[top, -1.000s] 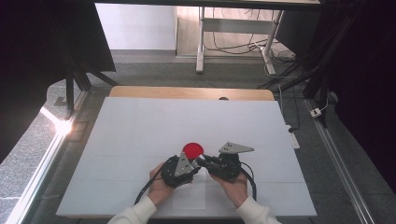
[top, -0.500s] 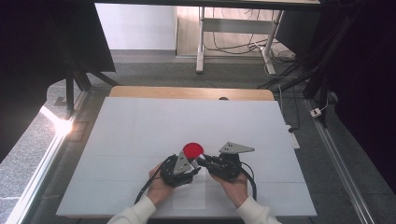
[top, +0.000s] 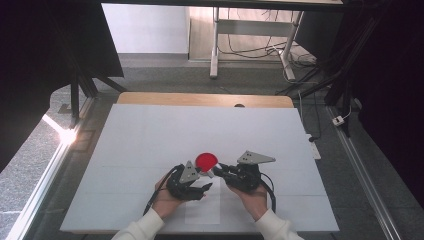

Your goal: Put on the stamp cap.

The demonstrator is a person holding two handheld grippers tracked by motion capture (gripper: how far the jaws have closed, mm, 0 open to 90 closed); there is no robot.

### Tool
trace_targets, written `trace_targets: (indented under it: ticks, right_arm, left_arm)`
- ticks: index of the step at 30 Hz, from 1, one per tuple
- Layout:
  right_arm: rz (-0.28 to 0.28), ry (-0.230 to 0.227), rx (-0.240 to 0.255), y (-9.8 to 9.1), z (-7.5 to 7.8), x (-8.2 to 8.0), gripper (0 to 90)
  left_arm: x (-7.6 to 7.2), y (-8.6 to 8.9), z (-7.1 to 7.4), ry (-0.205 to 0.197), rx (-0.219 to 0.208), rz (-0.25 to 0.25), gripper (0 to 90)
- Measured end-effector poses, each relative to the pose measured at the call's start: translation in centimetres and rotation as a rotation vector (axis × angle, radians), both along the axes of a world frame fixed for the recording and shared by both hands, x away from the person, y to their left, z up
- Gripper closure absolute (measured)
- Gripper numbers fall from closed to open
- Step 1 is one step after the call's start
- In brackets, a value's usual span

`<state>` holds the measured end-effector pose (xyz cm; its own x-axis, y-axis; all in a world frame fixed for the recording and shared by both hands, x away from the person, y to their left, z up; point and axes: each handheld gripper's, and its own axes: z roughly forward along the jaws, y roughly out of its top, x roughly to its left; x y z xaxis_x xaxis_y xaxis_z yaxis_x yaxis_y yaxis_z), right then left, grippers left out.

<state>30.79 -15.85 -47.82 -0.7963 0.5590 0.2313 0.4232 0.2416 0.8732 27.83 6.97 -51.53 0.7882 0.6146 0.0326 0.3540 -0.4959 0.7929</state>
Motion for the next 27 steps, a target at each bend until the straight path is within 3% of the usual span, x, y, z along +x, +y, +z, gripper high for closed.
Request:
trace_targets:
  ticks: [10,27]
  right_arm:
    - [-0.002,-0.036,-0.020,-0.3,0.2,0.1,75.1]
    - [-0.023,-0.090,-0.055,-1.2,0.9,0.6,75.1]
  left_arm:
    - [-1.4,3.2,0.7,0.030,-0.033,0.017,35.1]
    - [-4.1,12.0,0.1,0.048,-0.071,0.196,35.2]
